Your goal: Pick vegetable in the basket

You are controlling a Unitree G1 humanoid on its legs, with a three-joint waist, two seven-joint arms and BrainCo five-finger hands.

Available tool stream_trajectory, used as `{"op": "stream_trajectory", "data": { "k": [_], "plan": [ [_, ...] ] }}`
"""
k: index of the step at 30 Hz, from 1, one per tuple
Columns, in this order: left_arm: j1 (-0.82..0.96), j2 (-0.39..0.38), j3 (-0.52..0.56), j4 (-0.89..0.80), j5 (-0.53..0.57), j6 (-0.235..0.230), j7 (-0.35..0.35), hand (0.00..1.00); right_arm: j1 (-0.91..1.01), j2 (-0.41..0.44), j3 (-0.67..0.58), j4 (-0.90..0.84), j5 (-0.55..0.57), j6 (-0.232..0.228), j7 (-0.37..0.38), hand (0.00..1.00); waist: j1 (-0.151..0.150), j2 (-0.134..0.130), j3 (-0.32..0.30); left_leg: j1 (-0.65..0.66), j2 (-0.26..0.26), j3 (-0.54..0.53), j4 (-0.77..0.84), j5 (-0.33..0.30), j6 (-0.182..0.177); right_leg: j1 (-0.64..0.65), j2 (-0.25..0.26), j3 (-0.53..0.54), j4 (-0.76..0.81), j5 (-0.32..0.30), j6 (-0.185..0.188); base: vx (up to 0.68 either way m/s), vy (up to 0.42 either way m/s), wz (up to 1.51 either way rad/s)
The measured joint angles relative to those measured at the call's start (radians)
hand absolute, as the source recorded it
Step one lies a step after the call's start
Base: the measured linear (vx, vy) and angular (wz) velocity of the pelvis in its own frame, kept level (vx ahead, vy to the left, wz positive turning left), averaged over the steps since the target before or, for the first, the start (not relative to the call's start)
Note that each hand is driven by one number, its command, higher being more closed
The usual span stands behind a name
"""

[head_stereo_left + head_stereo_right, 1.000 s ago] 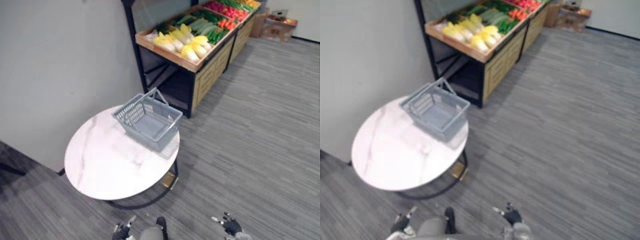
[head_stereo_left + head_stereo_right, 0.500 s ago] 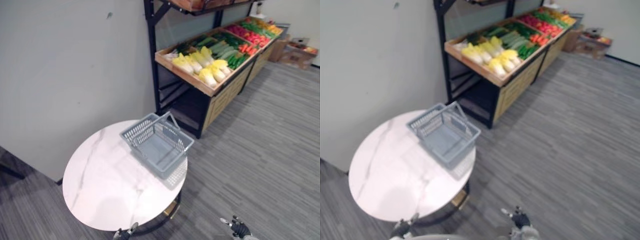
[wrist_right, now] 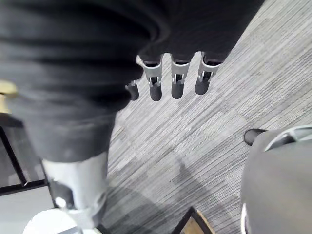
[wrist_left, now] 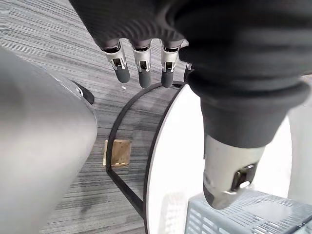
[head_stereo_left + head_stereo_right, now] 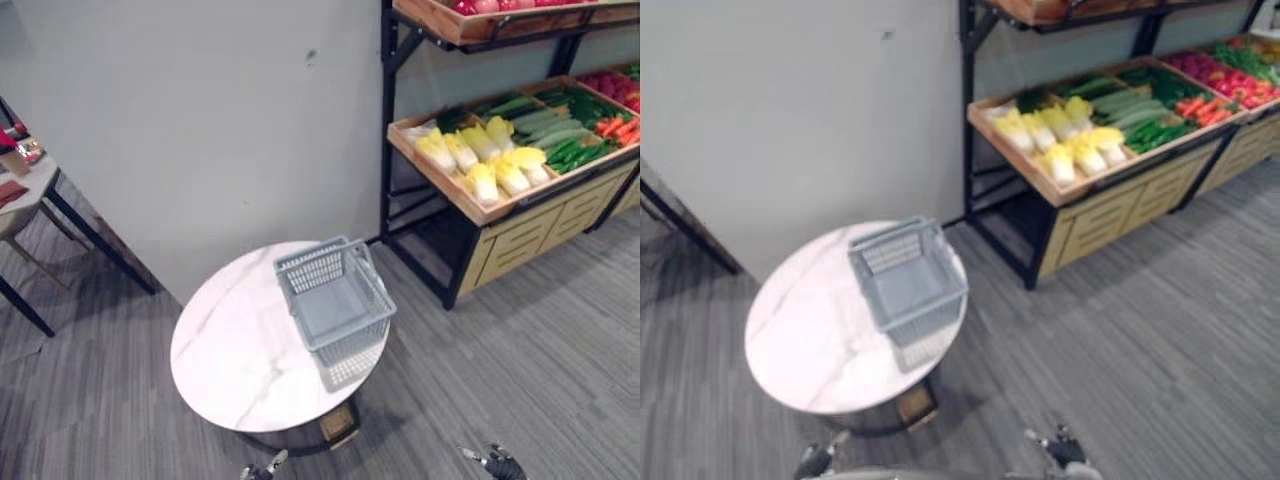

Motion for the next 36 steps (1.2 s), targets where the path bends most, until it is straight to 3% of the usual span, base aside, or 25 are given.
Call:
{"op": "stream_trajectory", "data": {
  "k": [4, 11, 15, 17, 23, 27, 32, 36],
  "plan": [
    [-0.004, 0.002, 0.002, 0.016, 0.001, 0.001, 0.000, 0.00, 0.028, -0.014, -0.049, 0.000, 0.000, 0.001, -0.011, 0.00, -0.027, 0.024, 0.007, 0.006, -0.032, 0.020, -0.103, 0.006, -0.005, 0.012, -0.017, -0.045, -0.055, 0.040, 0.040, 0.03, 0.142, 0.43],
    [0.012, 0.051, -0.044, 0.026, 0.018, 0.005, 0.006, 0.00, -0.003, 0.007, -0.051, -0.041, -0.048, -0.001, -0.030, 0.00, -0.019, 0.005, 0.026, 0.030, -0.109, 0.062, -0.143, 0.004, 0.007, 0.048, -0.060, 0.000, -0.149, 0.109, 0.081, 0.01, 0.144, 0.01],
    [0.035, 0.081, -0.117, 0.028, 0.063, 0.022, 0.000, 0.00, -0.029, 0.003, -0.017, -0.118, -0.108, -0.002, -0.038, 0.00, -0.008, -0.026, 0.040, 0.062, -0.150, 0.141, -0.134, -0.050, 0.038, -0.033, -0.140, 0.087, 0.015, 0.053, 0.091, 0.01, 0.105, -0.44],
    [0.031, 0.106, -0.160, 0.026, 0.091, 0.024, -0.007, 0.00, -0.042, 0.003, 0.020, -0.125, -0.122, -0.002, -0.037, 0.00, -0.007, -0.038, 0.041, 0.079, -0.166, 0.154, -0.132, -0.052, 0.038, -0.073, -0.159, 0.138, 0.093, 0.035, 0.072, 0.05, 0.060, -0.30],
    [0.022, 0.150, -0.167, 0.028, 0.159, 0.033, -0.040, 0.00, -0.072, 0.016, 0.060, -0.126, -0.140, -0.002, -0.024, 0.00, -0.011, -0.086, 0.043, 0.081, -0.165, 0.123, -0.165, -0.037, 0.033, -0.053, -0.126, 0.199, 0.034, 0.050, 0.058, 0.05, 0.016, 0.08],
    [0.028, 0.155, -0.113, 0.049, 0.161, 0.047, -0.036, 0.00, -0.070, 0.014, 0.079, -0.134, -0.141, -0.001, -0.023, 0.00, -0.004, -0.115, 0.041, 0.094, -0.156, 0.081, -0.210, -0.005, 0.029, -0.045, -0.105, 0.232, 0.036, 0.059, 0.045, 0.05, -0.014, 0.30],
    [0.033, 0.146, -0.098, 0.046, 0.156, 0.047, -0.033, 0.00, -0.067, 0.015, 0.119, -0.195, -0.156, 0.001, -0.020, 0.00, -0.006, -0.097, 0.038, 0.067, -0.152, 0.019, -0.211, 0.009, 0.024, 0.003, -0.094, 0.192, -0.041, 0.058, 0.046, 0.01, -0.048, 0.35],
    [0.035, 0.123, -0.078, 0.045, 0.143, 0.048, -0.026, 0.00, -0.057, 0.012, 0.121, -0.332, -0.159, 0.000, -0.026, 0.00, -0.015, -0.068, 0.035, 0.023, -0.120, -0.030, -0.207, 0.034, 0.001, 0.029, -0.050, 0.148, -0.106, 0.057, 0.047, -0.02, -0.111, 0.33]
  ]
}}
